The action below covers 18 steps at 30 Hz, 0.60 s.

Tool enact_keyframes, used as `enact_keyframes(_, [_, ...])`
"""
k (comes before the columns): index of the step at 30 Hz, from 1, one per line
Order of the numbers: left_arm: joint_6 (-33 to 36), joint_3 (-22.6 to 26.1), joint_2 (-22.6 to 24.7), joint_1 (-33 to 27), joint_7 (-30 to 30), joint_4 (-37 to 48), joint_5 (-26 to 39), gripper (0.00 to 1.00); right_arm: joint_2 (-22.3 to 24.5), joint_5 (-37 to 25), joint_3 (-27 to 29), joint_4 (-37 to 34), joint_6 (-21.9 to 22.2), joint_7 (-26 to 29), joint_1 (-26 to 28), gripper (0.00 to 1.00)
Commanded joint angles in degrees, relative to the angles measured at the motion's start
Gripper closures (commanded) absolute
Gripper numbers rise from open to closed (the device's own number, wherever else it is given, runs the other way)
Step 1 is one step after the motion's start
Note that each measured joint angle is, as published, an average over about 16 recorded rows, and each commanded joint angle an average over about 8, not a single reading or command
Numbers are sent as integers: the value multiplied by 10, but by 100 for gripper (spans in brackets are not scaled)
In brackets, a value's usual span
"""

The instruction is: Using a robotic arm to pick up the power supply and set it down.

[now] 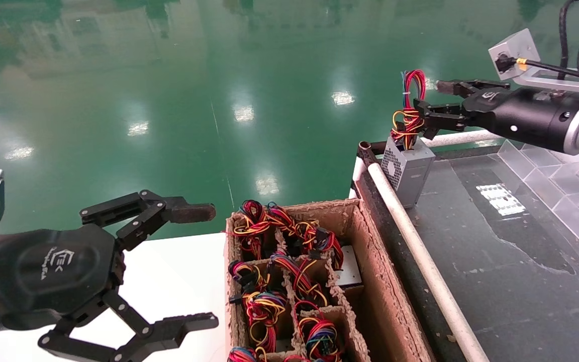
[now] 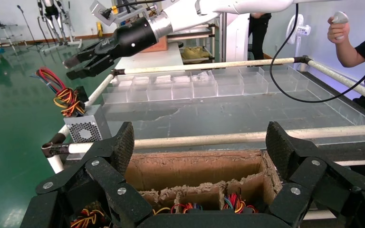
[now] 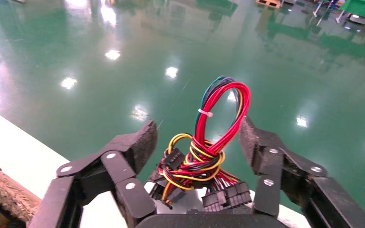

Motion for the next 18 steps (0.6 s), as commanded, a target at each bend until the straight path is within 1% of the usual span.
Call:
enact_keyframes(1, [0,0,0,0,0,0,0,0,2,0,0,0,1,0,1,0])
enact_keyframes(6, [0,0,0,0,0,0,0,0,13,17,12,1,-10,0,4,0])
enact_keyframes(14, [0,0,0,0,0,0,0,0,39,56,39,8,-45,-5,12,0])
enact_keyframes(18, [0,0,0,0,0,0,0,0,48,73,50,12,-54,-13,13,0])
